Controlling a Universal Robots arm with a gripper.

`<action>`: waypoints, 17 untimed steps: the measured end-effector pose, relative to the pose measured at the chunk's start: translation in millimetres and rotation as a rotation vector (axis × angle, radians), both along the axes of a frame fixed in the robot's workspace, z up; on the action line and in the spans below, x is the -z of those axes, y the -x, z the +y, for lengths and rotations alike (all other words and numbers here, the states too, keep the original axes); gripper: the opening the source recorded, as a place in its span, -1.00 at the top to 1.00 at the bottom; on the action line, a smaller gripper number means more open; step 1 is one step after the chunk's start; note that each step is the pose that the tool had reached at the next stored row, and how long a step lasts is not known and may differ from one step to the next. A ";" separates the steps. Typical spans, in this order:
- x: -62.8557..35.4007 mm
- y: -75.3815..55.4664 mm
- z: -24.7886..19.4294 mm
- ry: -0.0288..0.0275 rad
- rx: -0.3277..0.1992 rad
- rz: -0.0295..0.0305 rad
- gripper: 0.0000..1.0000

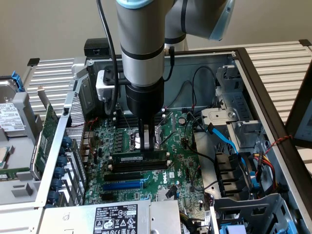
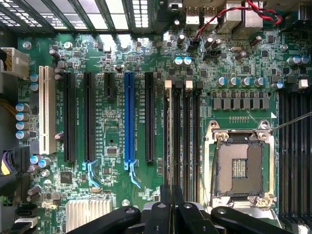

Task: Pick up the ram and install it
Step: 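Insert the ram into the slot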

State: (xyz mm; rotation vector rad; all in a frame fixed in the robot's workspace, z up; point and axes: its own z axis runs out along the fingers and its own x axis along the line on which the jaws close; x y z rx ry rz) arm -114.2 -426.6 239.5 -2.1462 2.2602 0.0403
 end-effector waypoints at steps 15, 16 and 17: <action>3.3 0.0 1.6 0.0000 0.000 -0.0001 0.76; 3.7 0.0 1.6 -0.0001 0.000 -0.0002 0.76; 4.0 0.2 1.6 0.0000 0.000 -0.0001 0.76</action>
